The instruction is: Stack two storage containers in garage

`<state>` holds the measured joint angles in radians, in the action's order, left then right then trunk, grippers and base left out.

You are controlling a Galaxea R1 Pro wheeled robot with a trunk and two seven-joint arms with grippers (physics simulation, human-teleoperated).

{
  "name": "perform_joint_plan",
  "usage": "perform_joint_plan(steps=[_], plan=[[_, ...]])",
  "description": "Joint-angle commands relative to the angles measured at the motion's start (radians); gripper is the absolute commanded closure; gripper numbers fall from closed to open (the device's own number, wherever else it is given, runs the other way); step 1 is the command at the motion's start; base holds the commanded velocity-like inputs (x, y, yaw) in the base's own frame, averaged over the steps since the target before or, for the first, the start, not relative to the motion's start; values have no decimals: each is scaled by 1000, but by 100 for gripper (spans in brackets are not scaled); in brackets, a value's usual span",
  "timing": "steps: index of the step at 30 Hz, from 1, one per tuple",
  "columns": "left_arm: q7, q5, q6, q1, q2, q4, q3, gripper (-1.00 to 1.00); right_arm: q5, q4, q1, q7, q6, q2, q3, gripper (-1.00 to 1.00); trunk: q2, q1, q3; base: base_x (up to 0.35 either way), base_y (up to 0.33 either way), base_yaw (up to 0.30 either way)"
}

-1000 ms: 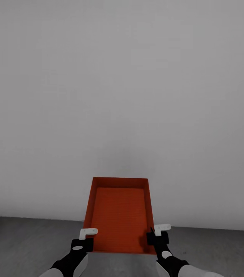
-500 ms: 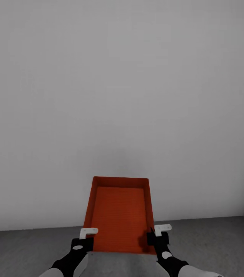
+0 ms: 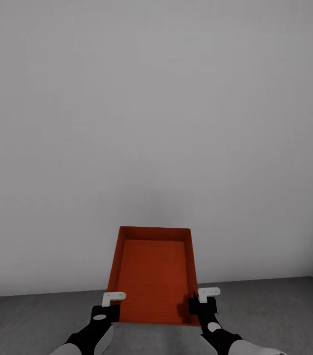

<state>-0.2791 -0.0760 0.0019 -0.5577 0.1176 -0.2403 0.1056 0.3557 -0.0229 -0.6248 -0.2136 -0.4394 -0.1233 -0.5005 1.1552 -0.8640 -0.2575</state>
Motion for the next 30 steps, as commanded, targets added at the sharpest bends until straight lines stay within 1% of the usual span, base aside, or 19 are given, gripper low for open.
perform_joint_plan(steps=[1,23,30], plan=[[-11,-10,1,-1,-1,1,15,100,28,1,-1,-13,-10,7,-12,100,1,0,-1,0,0,0],[-12,-10,1,-1,-1,1,14,100,29,1,-1,-13,-10,7,-12,100,1,0,-1,0,0,0],[-11,-11,1,-1,-1,5,13,100,31,1,-1,-13,-12,8,-10,100,50,-27,-23,0,0,0]])
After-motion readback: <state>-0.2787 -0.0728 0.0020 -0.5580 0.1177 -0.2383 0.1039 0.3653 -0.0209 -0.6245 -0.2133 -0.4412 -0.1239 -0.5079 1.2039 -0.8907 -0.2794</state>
